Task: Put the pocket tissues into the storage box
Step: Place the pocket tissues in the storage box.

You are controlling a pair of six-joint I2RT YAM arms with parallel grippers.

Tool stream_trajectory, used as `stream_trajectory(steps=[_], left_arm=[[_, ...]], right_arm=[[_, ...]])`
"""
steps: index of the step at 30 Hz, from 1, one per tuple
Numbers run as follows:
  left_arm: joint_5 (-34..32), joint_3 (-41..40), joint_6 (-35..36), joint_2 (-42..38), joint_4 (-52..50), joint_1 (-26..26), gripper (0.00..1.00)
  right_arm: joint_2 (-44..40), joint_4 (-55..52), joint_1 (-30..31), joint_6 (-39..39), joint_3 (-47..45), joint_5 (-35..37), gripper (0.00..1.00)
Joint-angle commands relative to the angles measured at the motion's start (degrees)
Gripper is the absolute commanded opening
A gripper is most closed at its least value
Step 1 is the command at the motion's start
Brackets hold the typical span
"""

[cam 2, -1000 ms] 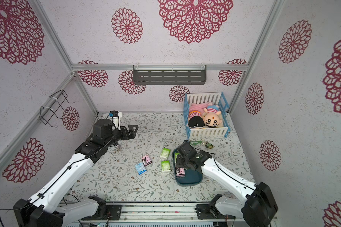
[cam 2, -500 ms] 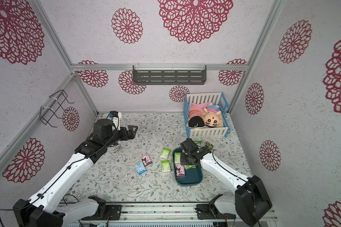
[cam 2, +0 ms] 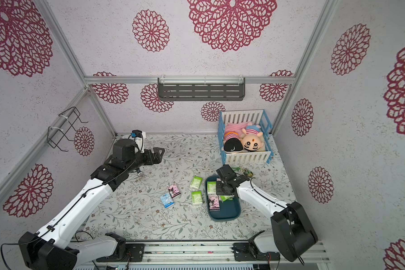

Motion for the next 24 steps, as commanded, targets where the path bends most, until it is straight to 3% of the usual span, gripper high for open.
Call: stream_trajectory(steps=[1,5,11,24], left_arm=[[-0.2,2.0,1.0,0.1,-0.9,-0.1,0.97],[-0.5,1.5,0.8,-0.1,-0.8,-0.1,0.97],[0.1,1.3,0.2,0.3,0.3,-0.1,0.97],[-0.3,0.5,-0.3,-0.2,0.1,-0.1,0.97]], right_arm=[[-2.1,2.4,-0.4,-1.7,2.1,1.5,0.0],[-9.5,0.9,-0.3,-2.9,1.4,2.8,0.0],[-19.2,-4.5,-0.3,-2.2,-3.3,-1.1,0.0],[-18.4,-5.9,2.7,8.5,-10.6,-9.1,0.0]])
